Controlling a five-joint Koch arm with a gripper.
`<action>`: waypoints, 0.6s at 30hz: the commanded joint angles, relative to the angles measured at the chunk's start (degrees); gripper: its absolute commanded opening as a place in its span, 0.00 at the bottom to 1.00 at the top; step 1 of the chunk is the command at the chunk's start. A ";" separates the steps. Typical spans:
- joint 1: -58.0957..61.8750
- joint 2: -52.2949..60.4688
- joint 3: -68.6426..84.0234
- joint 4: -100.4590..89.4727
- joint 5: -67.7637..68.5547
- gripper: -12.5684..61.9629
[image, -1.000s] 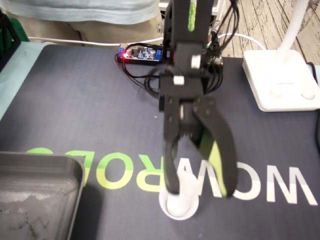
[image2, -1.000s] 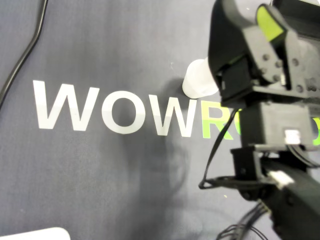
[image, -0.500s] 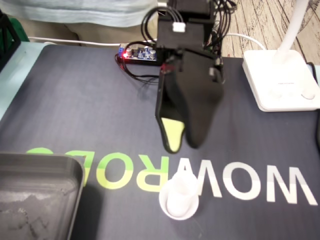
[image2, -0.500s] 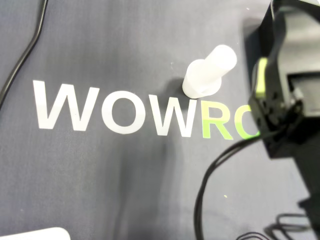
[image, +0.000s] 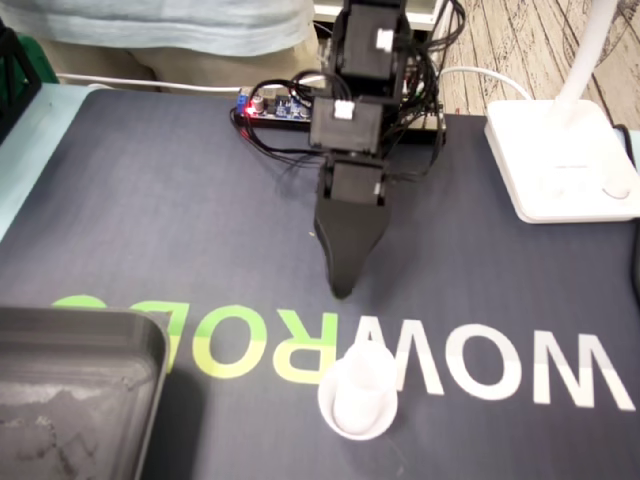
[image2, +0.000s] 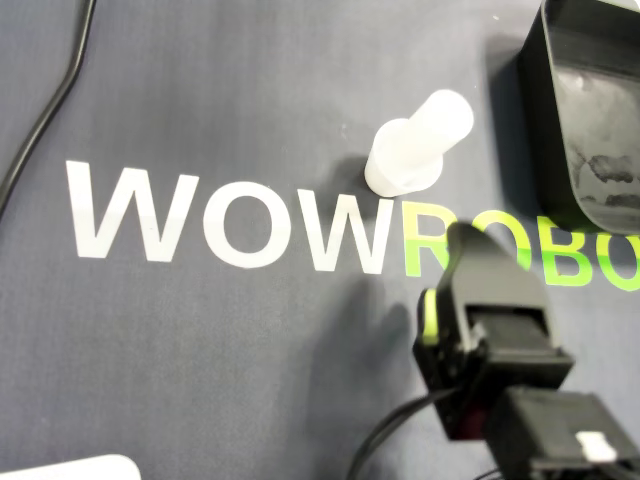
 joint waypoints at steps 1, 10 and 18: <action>0.00 1.76 0.35 -5.98 0.35 0.62; -0.53 4.92 7.82 -6.15 2.46 0.62; -0.62 4.92 7.82 -6.15 2.99 0.62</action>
